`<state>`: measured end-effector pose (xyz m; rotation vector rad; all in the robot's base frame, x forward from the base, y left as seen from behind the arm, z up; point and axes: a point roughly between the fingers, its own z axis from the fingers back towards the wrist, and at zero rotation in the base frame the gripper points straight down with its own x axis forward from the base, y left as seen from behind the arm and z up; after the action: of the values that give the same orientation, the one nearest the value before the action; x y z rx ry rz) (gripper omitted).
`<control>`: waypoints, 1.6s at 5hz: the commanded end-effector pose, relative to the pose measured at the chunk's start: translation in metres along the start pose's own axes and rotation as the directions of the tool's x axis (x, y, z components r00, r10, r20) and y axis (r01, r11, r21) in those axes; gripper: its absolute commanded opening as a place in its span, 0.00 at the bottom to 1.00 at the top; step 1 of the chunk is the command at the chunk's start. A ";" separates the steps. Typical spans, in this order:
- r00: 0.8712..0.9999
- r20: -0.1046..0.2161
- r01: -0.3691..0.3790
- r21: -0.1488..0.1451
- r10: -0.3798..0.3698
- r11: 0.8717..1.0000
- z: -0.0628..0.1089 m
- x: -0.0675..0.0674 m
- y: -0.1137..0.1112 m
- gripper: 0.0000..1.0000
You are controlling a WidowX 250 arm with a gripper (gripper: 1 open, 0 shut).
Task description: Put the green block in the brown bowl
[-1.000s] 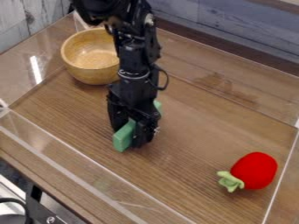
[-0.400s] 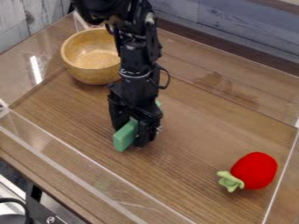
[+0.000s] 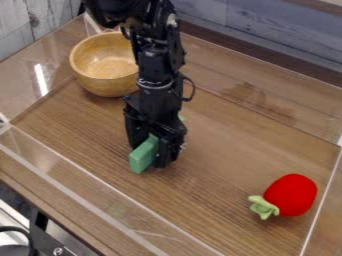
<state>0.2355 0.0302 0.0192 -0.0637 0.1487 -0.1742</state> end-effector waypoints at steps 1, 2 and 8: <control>1.000 0.030 0.001 0.005 -0.002 1.000 0.008 0.007 0.000 1.00; 1.000 0.030 -0.002 0.002 0.002 1.000 0.008 0.007 0.001 0.00; 0.914 0.241 -0.315 -0.082 0.325 0.946 0.119 0.055 0.062 0.00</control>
<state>0.3107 0.0843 0.1083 -0.1138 -0.0379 0.1757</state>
